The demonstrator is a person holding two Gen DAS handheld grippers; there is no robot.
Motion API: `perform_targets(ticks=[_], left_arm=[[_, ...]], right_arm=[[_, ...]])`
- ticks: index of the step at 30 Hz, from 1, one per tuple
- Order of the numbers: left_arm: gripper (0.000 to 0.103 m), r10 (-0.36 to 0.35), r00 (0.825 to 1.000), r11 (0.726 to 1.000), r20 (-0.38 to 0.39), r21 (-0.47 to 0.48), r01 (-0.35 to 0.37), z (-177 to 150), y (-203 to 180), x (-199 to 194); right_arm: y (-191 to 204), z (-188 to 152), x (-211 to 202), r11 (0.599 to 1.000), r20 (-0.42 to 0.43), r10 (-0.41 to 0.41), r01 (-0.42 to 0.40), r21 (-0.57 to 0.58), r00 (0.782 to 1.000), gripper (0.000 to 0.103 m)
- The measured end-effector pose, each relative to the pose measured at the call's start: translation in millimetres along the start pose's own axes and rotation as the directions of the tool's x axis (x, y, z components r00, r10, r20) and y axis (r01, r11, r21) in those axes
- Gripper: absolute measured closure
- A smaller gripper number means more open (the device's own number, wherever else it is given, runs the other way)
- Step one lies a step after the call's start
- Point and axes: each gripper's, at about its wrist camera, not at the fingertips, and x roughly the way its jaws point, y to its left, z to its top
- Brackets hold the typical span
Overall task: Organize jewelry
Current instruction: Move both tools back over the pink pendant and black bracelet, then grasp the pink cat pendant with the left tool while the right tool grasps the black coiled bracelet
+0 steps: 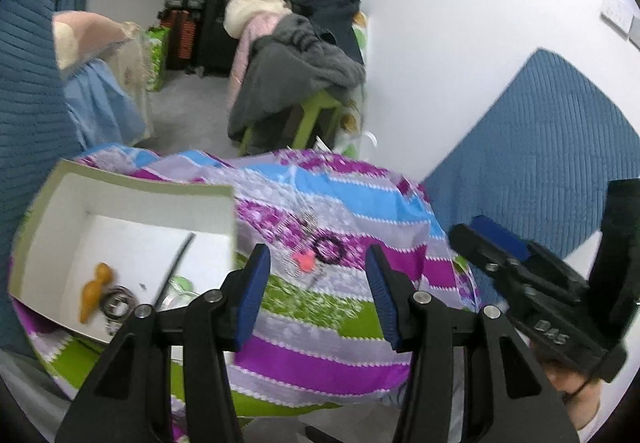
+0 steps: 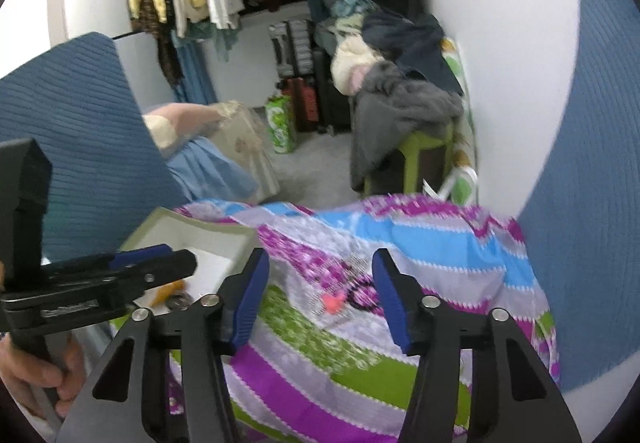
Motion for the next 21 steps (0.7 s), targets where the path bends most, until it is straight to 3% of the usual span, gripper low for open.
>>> perform_targets(ticks=[10,14,21], left_arm=[[0.053,-0.019,0.995,0.999,-0.095,0.032,0.022,-27,-28,75],[0.053,0.006,0.992,0.999,-0.128,0.039,-0.001,-33,-25,104],[0.057,0.078,0.981,0.997,-0.176,0.041,-0.072,-37,-14,156]], right_arm=[[-68,-54,71,0.99,-0.138,-0.019,0.038,0.134,0.99,0.074],[-71,-54,81,0.993,-0.139,-0.009,0.026,0.119,0.99,0.074],[-81,-50,123,0.993,-0.22,0.022,0.004,0.115,0.975,0.074]])
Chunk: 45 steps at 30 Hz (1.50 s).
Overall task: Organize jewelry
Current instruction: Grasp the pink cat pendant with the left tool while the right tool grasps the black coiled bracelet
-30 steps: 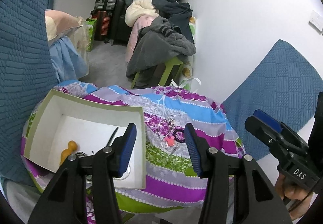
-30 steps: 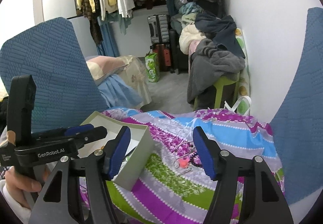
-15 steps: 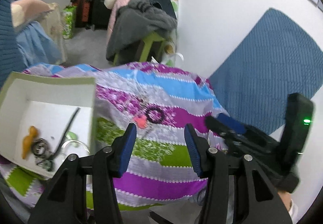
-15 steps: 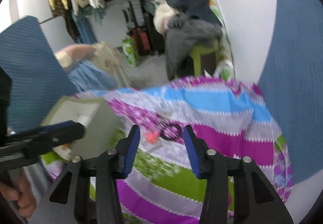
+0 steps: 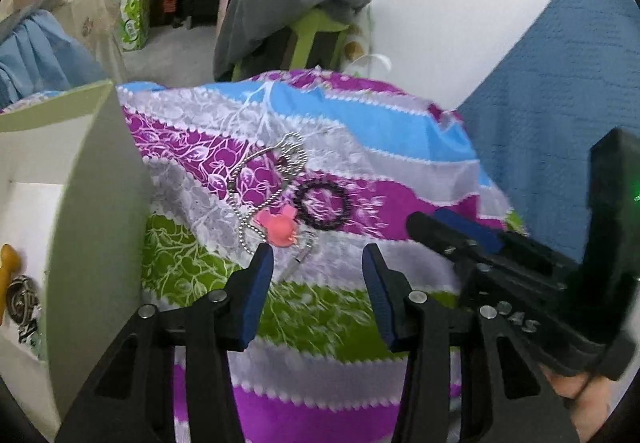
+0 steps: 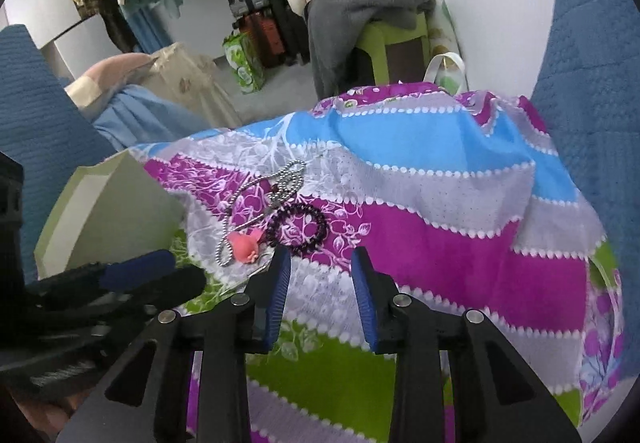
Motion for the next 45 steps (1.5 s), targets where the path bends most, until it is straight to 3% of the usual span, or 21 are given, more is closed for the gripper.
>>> perform_targets(ticks=[5,13,21,24,35,39,42,43,45], left_arm=[[0.061,0.068,0.997,0.998,-0.025,0.011,-0.068,4,7,29],[0.061,0.109,0.994,0.992,-0.024,0.068,-0.107,6,4,48],[0.078,0.151,0.988,0.984,-0.026,0.105,-0.147,12,1,57],[0.084,0.136,0.99,0.986,-0.037,0.1,-0.131,13,1,57],[0.084,0.084,0.996,0.995,-0.013,0.061,-0.083,7,5,30],[0.084,0.069,0.998,0.997,-0.005,0.042,-0.068,3,7,18],[0.084,0.068,0.998,0.997,-0.008,0.032,-0.068,-2,9,14],[0.084,0.068,0.998,0.997,-0.013,0.03,-0.067,-3,10,13],[0.084,0.075,0.997,0.997,-0.013,0.032,-0.075,-3,11,12]], right_arm=[[-2,5,17,0.999,-0.039,0.036,-0.036,0.012,0.999,0.074],[-8,10,37,0.998,-0.091,0.057,-0.055,0.03,0.994,0.074],[-9,16,51,0.998,-0.121,0.061,-0.057,0.039,0.991,0.074],[-6,16,60,0.998,-0.145,0.062,-0.058,0.031,0.987,0.075],[-8,21,78,1.0,-0.165,0.009,-0.006,0.019,0.986,0.077],[1,22,83,0.999,-0.148,-0.028,0.021,-0.049,0.989,0.078],[15,20,87,0.983,-0.12,-0.119,0.1,-0.155,0.986,0.088],[18,19,88,0.98,-0.12,-0.122,0.101,-0.17,0.985,0.094],[19,18,87,0.982,-0.131,-0.116,0.094,-0.164,0.984,0.095]])
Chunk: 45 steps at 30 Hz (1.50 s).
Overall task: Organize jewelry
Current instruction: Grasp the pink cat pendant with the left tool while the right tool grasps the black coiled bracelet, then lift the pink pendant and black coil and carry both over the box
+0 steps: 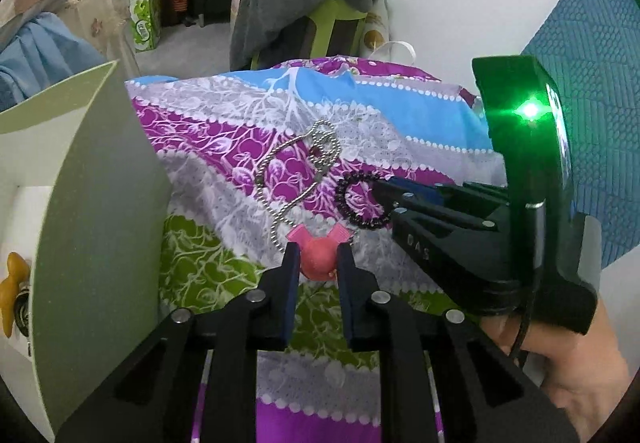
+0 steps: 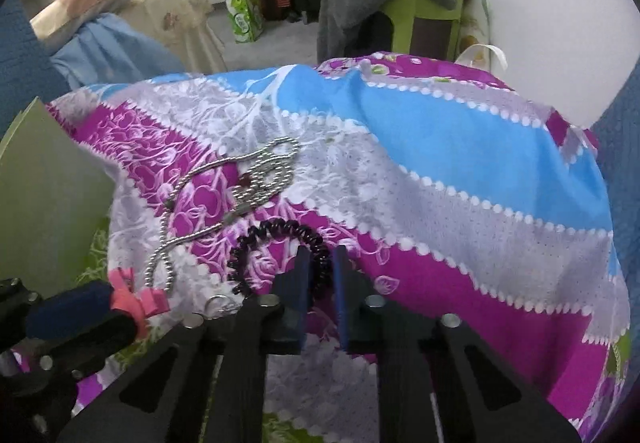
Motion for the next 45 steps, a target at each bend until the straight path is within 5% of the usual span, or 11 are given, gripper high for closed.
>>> perform_targets(ticks=[8,17,29,35,45], left_arm=[[0.084,-0.025,1.0,1.0,-0.001,-0.008,0.025,-3,6,-12],[0.084,-0.047,0.999,0.999,-0.001,0.007,0.047,-8,4,-25],[0.084,-0.108,0.994,0.994,-0.008,0.018,0.108,-13,6,-91],[0.084,-0.13,0.991,0.991,0.033,0.028,0.129,-2,12,-127],[0.084,-0.132,0.984,0.991,0.116,0.042,0.128,37,34,-193]], right_arm=[[9,-12,-24,0.999,-0.008,0.036,-0.036,0.02,0.999,0.096],[-3,-36,-58,0.991,0.011,-0.041,0.039,0.126,0.999,0.096],[11,-81,-117,0.968,0.05,-0.035,0.021,0.249,0.998,0.096],[13,-71,-161,0.948,0.133,-0.07,0.024,0.319,0.989,0.095],[50,-17,-227,0.966,0.268,-0.062,-0.01,0.257,0.961,0.095]])
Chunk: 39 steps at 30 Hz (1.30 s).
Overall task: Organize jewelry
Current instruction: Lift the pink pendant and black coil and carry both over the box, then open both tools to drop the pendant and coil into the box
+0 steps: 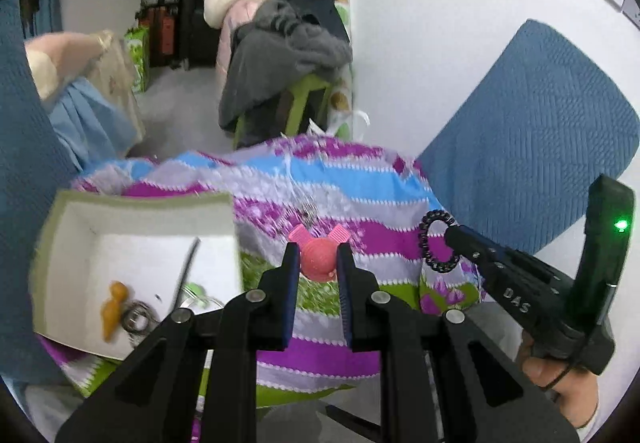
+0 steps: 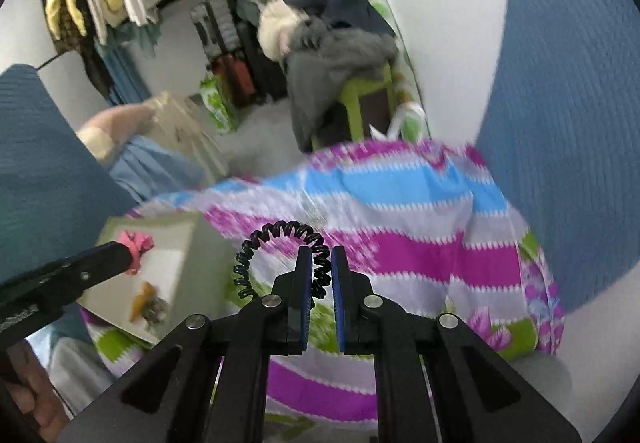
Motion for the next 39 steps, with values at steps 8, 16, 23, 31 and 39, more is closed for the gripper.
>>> perform_targets(ticks=[8,16,23,31,39], left_arm=[[0.084,0.046,0.997,0.999,0.057,0.011,-0.046,12,31,-28],[0.084,0.114,0.992,0.992,0.047,-0.051,-0.112,-2,85,-39],[0.084,0.172,0.985,0.981,0.018,-0.092,-0.169,-17,122,-31],[0.084,0.196,0.98,0.974,-0.019,-0.115,-0.197,-36,150,-16],[0.084,0.205,0.976,0.967,-0.074,-0.14,-0.214,-53,172,-2]], right_arm=[[53,15,-5,0.996,0.038,0.072,-0.07,-0.06,0.997,0.095],[105,4,25,0.983,-0.031,0.142,-0.145,-0.114,0.989,0.095],[136,-12,50,0.971,-0.101,0.164,-0.179,-0.161,0.981,0.095],[157,-33,75,0.961,-0.176,0.142,-0.178,-0.211,0.974,0.094],[172,-53,96,0.948,-0.239,0.127,-0.189,-0.255,0.963,0.094]])
